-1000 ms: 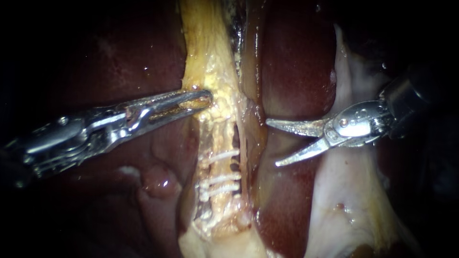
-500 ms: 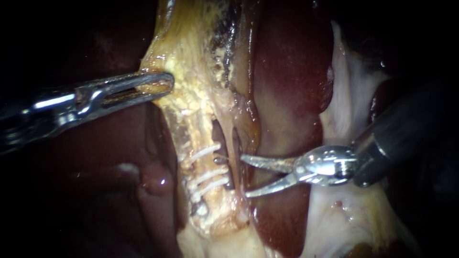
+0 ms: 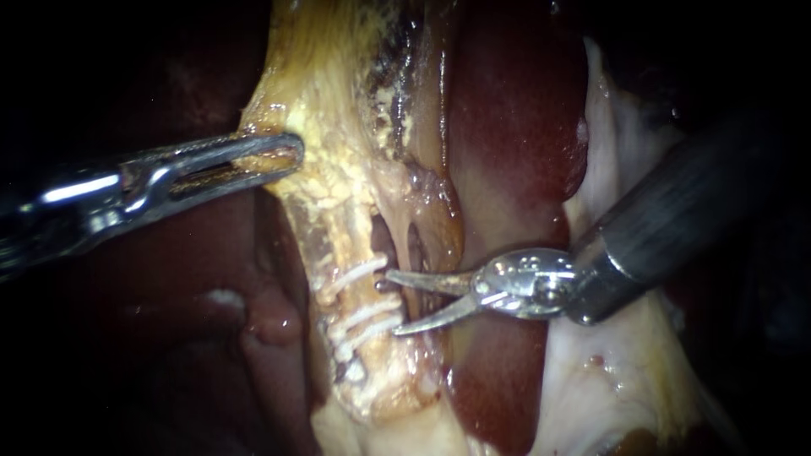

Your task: Go to the cutting position left tube

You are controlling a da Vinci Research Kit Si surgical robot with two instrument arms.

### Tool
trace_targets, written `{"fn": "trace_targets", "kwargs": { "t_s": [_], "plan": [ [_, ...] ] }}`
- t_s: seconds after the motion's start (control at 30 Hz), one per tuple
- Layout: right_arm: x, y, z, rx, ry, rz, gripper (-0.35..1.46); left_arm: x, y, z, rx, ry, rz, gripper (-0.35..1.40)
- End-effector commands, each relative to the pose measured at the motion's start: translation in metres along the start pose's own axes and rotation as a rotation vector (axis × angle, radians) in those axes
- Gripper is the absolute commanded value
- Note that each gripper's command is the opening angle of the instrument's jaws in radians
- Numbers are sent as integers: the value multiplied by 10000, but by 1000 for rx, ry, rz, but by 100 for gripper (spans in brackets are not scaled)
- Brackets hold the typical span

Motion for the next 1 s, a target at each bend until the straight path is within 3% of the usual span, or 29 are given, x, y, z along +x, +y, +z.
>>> {"fn": "trace_targets", "kwargs": {
  "t_s": [0.03,0.6,1.0],
  "plan": [
    [0,2,1,0,0,0,138,0,-1,0,2,1,0,-35],
    [5,13,30,64,-16,27,133,1,-1,1,1,0,1,-35],
    [24,8,20,193,53,-8,126,1,6,3,4,1,1,-35]
  ]
}}
